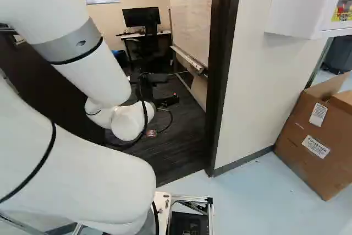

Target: Open the door and move inside

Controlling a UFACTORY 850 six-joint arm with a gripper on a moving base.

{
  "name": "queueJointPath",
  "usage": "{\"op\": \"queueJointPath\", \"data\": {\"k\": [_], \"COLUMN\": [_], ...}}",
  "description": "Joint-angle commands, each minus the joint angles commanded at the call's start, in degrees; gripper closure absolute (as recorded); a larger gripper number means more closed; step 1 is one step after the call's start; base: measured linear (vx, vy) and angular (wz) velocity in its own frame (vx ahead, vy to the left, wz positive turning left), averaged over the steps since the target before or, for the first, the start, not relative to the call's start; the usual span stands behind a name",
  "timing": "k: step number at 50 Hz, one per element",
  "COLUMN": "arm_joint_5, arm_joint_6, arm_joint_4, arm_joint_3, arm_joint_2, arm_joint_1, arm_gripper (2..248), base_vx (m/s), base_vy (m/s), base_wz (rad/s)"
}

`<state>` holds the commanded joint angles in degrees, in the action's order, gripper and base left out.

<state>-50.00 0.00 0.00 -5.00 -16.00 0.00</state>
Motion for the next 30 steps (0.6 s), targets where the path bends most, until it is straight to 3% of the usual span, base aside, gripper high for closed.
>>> {"op": "queueJointPath", "data": {"k": [30], "arm_joint_5": [0.0], "arm_joint_6": [0.0], "arm_joint_4": [0.0], "arm_joint_3": [0.0], "arm_joint_2": [0.0], "arm_joint_1": [0.0], "arm_gripper": [3], "base_vx": [0.092], "base_vy": [0.01], "base_wz": [-0.025]}}
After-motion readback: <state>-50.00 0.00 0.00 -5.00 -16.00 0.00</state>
